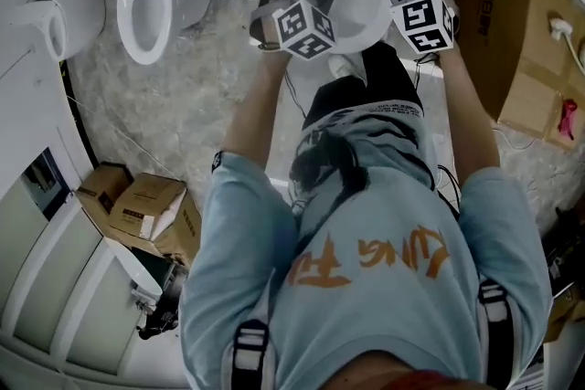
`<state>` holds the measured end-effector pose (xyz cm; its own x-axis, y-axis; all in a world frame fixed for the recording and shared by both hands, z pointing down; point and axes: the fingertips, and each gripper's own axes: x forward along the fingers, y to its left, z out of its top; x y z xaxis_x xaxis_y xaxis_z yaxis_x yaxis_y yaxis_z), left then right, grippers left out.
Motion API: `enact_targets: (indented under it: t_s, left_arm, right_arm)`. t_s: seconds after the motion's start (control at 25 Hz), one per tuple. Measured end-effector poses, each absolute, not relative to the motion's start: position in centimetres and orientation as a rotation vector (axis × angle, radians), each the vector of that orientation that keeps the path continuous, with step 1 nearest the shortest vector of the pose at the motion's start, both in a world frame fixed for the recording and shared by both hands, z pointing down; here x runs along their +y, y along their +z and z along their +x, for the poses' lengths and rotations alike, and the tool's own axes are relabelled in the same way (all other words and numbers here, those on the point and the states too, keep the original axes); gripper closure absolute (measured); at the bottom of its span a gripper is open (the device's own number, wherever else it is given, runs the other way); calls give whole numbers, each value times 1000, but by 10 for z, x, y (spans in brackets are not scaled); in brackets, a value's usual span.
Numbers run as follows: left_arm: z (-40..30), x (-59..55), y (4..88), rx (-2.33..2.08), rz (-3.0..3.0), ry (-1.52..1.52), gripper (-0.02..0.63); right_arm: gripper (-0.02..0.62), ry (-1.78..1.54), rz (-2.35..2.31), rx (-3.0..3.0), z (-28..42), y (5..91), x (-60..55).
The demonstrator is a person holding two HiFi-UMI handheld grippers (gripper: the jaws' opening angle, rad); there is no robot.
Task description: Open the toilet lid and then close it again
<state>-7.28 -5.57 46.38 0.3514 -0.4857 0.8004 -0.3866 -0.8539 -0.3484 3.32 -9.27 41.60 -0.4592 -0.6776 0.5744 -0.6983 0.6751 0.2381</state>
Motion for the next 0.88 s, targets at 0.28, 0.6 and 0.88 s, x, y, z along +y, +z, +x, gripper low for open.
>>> enact_targets:
  t_s: [0.28,0.6,0.88]
  left_arm:
    - [-84,0,543,580,-2515,-1648,304]
    - [-100,65,630,395,-2521,-1771,290]
    - [-119,108,702,193,-2449,-1881,262]
  right_arm:
    - [390,137,911,-2222,17,499,-39]
    - [354,196,722,-2204,1,584,28]
    - [312,110,393,-2163,-23,660,85]
